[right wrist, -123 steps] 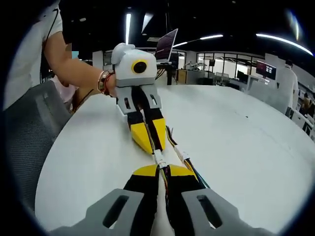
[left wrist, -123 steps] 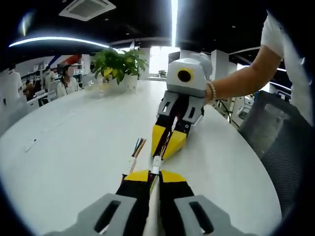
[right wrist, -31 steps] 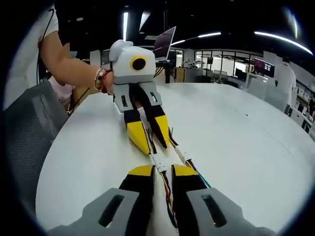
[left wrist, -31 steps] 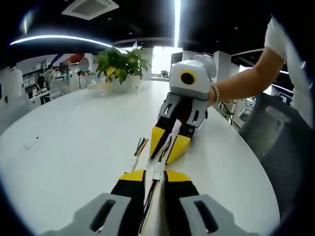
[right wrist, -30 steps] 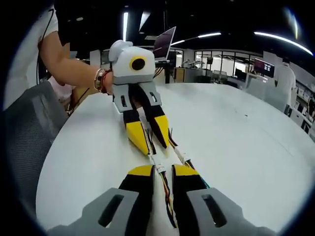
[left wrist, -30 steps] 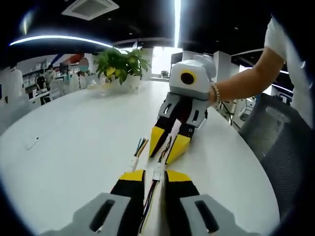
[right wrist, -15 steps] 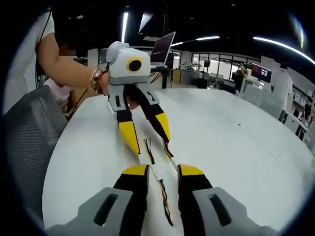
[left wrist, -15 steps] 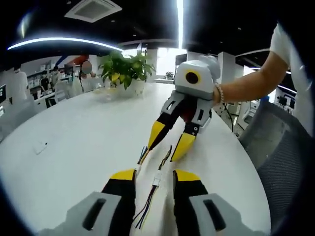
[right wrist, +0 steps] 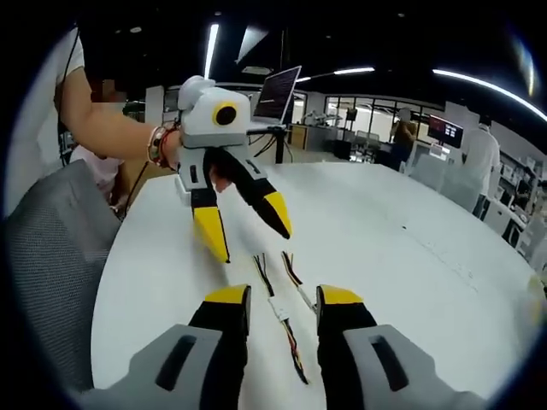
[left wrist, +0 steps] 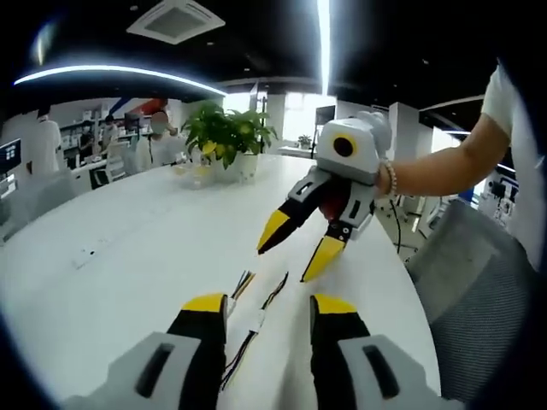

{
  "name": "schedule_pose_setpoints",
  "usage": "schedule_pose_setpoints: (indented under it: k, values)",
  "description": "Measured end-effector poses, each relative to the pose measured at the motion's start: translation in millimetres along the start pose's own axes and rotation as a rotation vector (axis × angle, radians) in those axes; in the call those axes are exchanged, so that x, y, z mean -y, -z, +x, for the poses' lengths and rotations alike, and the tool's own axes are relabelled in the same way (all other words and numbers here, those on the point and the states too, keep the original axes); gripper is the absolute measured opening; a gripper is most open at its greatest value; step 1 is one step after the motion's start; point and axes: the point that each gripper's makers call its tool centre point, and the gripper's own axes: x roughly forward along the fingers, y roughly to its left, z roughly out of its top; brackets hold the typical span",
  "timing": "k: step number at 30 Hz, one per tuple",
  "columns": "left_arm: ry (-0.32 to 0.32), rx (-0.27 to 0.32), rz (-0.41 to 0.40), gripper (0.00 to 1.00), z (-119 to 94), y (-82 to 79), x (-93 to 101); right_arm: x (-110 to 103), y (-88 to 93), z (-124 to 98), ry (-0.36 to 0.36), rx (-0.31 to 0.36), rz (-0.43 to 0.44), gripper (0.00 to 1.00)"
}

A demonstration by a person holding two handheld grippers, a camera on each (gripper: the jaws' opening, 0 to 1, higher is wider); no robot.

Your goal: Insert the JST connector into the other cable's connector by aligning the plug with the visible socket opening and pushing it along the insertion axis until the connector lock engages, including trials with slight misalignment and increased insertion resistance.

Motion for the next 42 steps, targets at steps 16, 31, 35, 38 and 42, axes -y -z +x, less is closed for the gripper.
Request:
schedule_pose_setpoints:
  k: [16,31,35,38,42]
  values:
    - [-0.107,0.053,-0.025,0.34,-41,-14.3,-0.9,-7,-22.0,-16,0.048,0.041,0.018,0.32]
    - [-0.224,0.096,-0.065,0.41,-87,-22.0,5.5,-9,-37.4,-52,0.130,0.101,0.051,0.34]
    - [-0.262,0.122,-0.070,0.42,-105,-24.5,8.4,-11,-41.8,-64,0.156,0.122,0.054,0.35]
    - [-0.299,0.141,-0.092,0.44,-118,-26.0,9.5,-13,-42.2,-73,0.174,0.127,0.062,0.36]
    - [-0.346,0.174,-0.097,0.45,-135,-31.2,13.1,-14,-40.9,-85,0.210,0.140,0.071,0.36]
